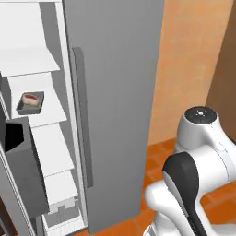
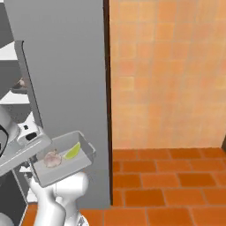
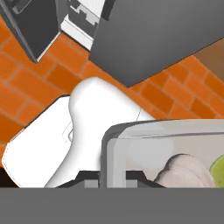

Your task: Take the meat container that has the steak and place it on the second highest rack of the freezer. Then take the vegetable container that has the garlic and lemon wedge and place it on the highest rack of the freezer.

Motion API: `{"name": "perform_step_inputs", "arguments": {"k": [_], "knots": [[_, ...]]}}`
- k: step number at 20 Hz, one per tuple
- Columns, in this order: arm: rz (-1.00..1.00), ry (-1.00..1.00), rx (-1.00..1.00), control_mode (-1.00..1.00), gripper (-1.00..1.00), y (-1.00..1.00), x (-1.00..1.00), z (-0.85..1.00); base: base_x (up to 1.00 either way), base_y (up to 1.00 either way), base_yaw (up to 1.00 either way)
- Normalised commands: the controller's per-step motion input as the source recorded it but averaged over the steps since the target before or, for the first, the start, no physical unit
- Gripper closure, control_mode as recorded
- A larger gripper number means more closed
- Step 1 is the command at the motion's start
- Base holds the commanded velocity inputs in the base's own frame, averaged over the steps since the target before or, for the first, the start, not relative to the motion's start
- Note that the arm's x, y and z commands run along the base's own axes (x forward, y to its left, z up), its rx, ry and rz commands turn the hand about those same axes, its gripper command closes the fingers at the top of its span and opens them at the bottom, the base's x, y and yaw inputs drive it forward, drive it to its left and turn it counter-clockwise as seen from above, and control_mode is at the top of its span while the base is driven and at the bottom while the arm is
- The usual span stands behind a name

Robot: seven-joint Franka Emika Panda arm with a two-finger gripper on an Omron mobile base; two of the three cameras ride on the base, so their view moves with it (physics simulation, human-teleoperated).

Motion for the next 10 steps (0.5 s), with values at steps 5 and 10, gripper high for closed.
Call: {"name": "perform_step_inputs", "arguments": {"k": [5,10], "knots": [[0.00,0.00,0.00,1.00,1.00,0.00,0.00,0.00,0.25,0.00,0.63],[0.00,0.00,0.00,1.00,1.00,0.00,0.00,0.00,0.30,0.00,0.64]]}}
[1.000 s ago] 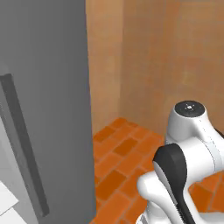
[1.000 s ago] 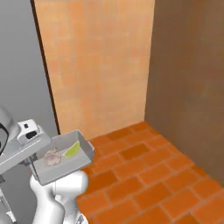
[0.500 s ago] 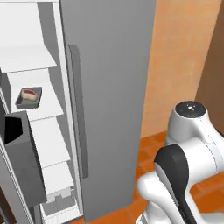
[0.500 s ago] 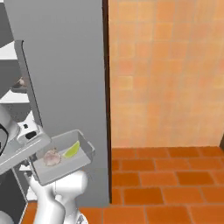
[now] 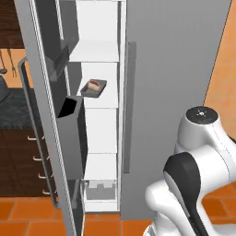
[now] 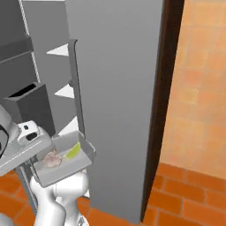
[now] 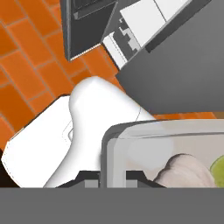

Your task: Take the meat container that has the steak and place it on the second highest rack of the freezer. Then take the vegetable container that has the garlic and lemon wedge and place it on the highest rack of the freezer.

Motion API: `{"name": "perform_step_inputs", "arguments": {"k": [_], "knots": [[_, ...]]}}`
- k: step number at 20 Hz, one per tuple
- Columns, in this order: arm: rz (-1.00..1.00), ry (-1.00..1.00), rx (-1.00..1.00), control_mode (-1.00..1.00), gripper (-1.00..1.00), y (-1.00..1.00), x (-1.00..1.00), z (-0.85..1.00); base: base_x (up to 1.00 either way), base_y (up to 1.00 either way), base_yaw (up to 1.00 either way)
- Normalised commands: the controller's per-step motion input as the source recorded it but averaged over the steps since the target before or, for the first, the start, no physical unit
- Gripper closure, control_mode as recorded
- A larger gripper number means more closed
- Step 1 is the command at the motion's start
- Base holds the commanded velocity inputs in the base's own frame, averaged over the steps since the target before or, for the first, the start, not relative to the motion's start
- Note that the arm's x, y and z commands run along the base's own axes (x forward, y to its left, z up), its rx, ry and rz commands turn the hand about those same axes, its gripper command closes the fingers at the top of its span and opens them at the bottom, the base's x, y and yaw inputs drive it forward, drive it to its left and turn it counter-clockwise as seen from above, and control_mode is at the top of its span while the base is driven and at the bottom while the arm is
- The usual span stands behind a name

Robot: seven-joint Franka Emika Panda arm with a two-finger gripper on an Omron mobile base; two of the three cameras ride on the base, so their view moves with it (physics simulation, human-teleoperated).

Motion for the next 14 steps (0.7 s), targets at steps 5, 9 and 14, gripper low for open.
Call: {"name": "perform_step_inputs", "arguments": {"k": [5,9,14], "knots": [[0.00,0.00,0.00,1.00,1.00,0.00,0.00,0.00,0.63,-0.13,0.54],[0.00,0.00,0.00,1.00,1.00,0.00,0.00,0.00,0.60,-0.10,0.52],[0.00,0.00,0.00,1.00,1.00,0.00,0.00,0.00,0.49,-0.09,0.50]]}}
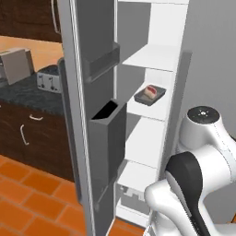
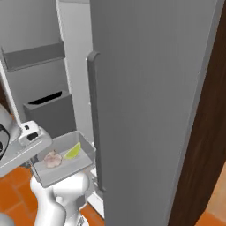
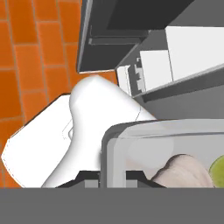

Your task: Take the meat container that has the steak and place it on the second highest rack of the freezer. Then take the vegetable container that has the garlic and lemon wedge and place it on the highest rack of the freezer.

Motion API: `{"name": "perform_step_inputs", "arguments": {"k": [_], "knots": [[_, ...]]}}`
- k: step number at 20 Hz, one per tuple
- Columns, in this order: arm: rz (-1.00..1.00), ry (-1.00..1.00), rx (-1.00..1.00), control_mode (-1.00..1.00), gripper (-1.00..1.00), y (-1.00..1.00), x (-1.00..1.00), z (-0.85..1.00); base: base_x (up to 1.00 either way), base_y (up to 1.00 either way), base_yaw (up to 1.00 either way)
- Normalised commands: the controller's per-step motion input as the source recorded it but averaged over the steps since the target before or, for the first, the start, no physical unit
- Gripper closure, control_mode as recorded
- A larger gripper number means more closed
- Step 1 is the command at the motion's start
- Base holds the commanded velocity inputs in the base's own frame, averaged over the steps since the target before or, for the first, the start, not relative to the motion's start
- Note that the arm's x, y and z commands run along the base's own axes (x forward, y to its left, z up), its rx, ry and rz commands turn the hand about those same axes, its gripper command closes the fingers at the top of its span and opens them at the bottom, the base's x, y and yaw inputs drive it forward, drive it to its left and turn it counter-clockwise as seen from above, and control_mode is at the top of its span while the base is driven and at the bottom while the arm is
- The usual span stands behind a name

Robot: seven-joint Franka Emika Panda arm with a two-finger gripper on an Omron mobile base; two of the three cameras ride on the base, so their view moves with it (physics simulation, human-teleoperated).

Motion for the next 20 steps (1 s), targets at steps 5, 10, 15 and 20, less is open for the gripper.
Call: {"name": "perform_step_inputs", "arguments": {"k": [5,10,15,20], "knots": [[0.00,0.00,0.00,1.00,1.00,0.00,0.00,0.00,0.51,-0.15,0.48],[0.36,-0.13,0.00,-1.00,1.00,-0.01,0.37,0.05,0.09,-0.02,0.09],[0.40,-0.13,0.00,-1.00,1.00,0.00,0.25,0.61,0.00,0.00,0.00],[0.29,-0.19,0.01,-1.00,1.00,-0.08,0.20,0.97,0.00,0.00,0.00]]}}
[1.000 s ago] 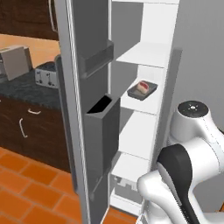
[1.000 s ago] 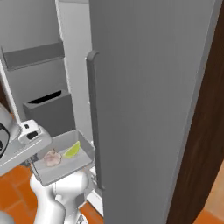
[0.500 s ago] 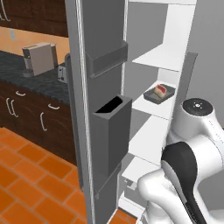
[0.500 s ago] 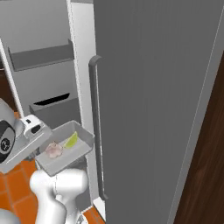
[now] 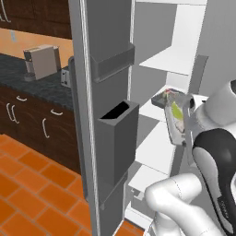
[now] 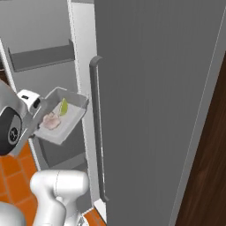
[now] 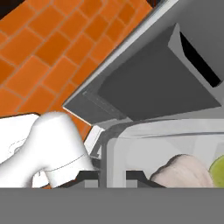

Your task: Take the meat container that has the steak and place it on the second highest rack of the freezer. Then take the vegetable container that has the garlic and lemon wedge and place it on the highest rack of the freezer.

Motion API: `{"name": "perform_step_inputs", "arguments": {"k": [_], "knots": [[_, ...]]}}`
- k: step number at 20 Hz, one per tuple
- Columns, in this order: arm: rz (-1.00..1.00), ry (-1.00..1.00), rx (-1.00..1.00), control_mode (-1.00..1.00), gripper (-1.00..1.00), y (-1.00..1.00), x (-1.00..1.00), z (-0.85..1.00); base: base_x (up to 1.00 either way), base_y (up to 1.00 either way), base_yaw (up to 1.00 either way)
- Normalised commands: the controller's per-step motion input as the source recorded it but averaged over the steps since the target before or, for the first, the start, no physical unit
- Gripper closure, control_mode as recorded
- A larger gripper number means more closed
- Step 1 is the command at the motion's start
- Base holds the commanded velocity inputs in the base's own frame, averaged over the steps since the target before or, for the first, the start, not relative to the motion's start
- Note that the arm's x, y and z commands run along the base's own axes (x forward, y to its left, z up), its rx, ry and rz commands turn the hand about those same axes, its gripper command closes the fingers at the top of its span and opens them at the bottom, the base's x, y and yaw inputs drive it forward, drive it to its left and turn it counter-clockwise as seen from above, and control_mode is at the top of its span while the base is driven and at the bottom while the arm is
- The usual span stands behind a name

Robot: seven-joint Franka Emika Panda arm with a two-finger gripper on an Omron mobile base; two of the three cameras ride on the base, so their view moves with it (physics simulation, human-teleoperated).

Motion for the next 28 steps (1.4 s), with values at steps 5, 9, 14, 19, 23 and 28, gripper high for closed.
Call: {"name": "perform_step_inputs", "arguments": {"k": [5,9,14,19,23,28], "knots": [[0.07,-0.21,0.00,-1.00,1.00,-0.30,0.43,0.91,0.00,0.00,0.00],[0.08,-0.16,-0.03,-1.00,1.00,-0.01,0.64,0.83,0.00,0.00,0.00],[0.22,-0.01,-0.01,-1.00,1.00,0.21,0.98,0.51,0.00,0.00,0.00],[0.26,-0.14,-0.15,-1.00,1.00,0.43,0.09,0.12,0.00,0.00,0.00],[0.08,-0.22,-0.16,-1.00,1.00,0.14,-0.30,0.02,0.00,0.00,0.00],[-0.03,0.00,-0.01,-1.00,1.00,0.00,0.90,0.11,0.00,0.00,0.00]]}}
